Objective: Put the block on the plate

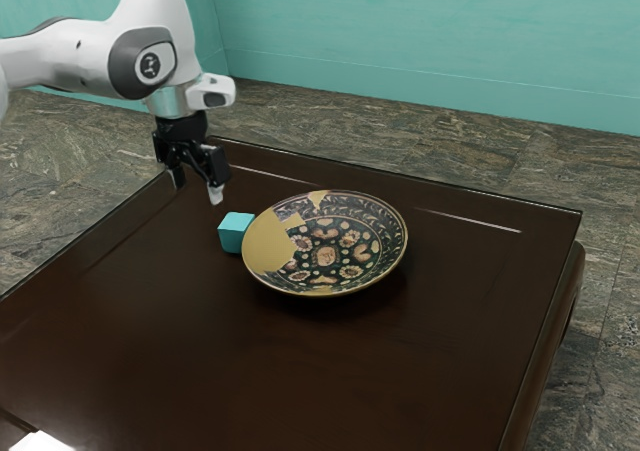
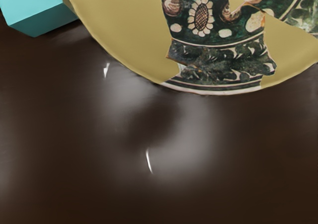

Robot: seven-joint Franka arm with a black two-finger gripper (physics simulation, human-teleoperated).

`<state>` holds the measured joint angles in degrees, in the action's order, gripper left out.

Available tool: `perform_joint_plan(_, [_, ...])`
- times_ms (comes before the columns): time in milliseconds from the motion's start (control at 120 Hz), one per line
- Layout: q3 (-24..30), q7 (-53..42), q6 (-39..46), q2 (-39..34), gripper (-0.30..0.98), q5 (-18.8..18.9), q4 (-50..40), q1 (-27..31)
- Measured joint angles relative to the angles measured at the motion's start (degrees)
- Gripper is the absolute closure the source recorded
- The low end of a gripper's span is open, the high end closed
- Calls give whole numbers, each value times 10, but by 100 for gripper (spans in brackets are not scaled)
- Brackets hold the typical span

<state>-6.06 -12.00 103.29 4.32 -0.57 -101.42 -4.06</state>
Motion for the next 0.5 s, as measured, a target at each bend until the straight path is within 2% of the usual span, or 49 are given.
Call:
perform_joint_plan(133, [0, -12, 24, 22, 0, 0, 8, 1])
perform_joint_plan(267, [4, 5, 53, 124, 0, -14, 87, 17])
perform_joint_plan(383, [-2, 84, 65, 171, 0, -14, 131, 20])
perform_joint_plan(500, [-2, 214, 75, 211, 0, -16, 165, 28])
